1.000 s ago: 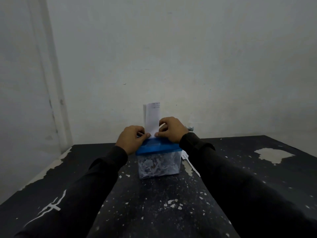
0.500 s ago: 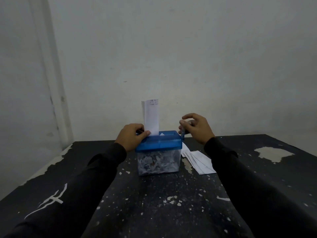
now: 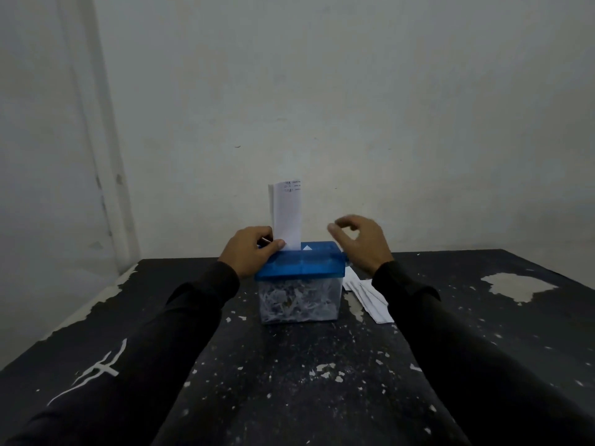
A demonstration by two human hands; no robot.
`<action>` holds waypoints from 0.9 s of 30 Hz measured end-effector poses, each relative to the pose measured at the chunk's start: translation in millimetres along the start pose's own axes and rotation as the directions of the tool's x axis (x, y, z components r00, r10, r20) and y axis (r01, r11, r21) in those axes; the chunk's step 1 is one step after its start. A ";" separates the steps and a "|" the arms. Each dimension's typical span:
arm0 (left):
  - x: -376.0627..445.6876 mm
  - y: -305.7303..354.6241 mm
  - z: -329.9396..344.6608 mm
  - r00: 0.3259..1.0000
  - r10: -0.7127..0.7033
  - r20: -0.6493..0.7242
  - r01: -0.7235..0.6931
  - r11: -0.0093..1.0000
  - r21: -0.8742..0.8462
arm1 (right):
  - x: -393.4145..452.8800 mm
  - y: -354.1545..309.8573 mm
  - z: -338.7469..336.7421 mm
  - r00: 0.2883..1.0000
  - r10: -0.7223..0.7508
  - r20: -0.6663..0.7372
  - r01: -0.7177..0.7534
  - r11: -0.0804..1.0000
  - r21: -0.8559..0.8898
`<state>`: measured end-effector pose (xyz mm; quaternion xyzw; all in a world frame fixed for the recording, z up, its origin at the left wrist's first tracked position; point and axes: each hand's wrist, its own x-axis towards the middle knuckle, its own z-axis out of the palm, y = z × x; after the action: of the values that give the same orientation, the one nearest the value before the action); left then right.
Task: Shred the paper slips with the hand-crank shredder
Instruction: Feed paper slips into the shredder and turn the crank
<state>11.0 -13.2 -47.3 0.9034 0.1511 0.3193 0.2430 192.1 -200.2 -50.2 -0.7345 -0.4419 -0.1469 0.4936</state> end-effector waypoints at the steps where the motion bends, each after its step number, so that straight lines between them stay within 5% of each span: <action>1: 0.5 -1.2 0.9 1.000 0.013 -0.004 -0.013 1.000 -0.006 | 4.9 -14.7 2.5 0.996 -0.060 0.067 0.058 0.998 0.025; 5: 6.2 -0.2 -2.6 0.999 0.000 0.040 0.003 0.998 -0.065 | 25.0 -47.1 31.6 0.965 -0.042 0.258 0.009 0.992 0.129; 10: 15.5 7.0 -16.2 0.991 -0.051 0.125 0.066 0.990 -0.125 | 32.8 -53.2 41.9 0.986 -0.081 0.145 0.044 0.969 0.243; 12: 17.1 12.1 -19.2 0.981 -0.151 0.122 0.177 0.955 -0.238 | 31.0 -51.8 42.1 0.991 -0.131 0.008 0.127 0.971 0.205; 15: 17.1 23.1 -25.1 0.918 -0.370 0.146 0.397 0.841 -0.368 | 29.6 -48.8 39.7 0.988 -0.155 -0.006 0.153 0.964 0.216; 21: 22.3 50.8 -45.7 0.828 -0.410 0.381 0.529 0.797 -0.292 | 30.1 -46.3 44.8 0.993 -0.100 0.068 0.076 0.952 0.296; 24: 26.4 61.7 -45.2 0.850 -0.411 0.328 0.503 0.819 -0.277 | 30.9 -49.7 45.2 0.991 -0.084 0.101 0.045 0.942 0.333; 27: 28.5 59.6 -39.5 0.868 -0.410 0.280 0.479 0.839 -0.259 | 33.0 -57.2 39.0 0.971 0.108 0.215 -0.203 0.846 0.493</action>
<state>13.8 -37.2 25.7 0.8203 0.2769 0.1754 0.4687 156.8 -143.2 -13.0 -0.6207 -0.4461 0.0827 0.6394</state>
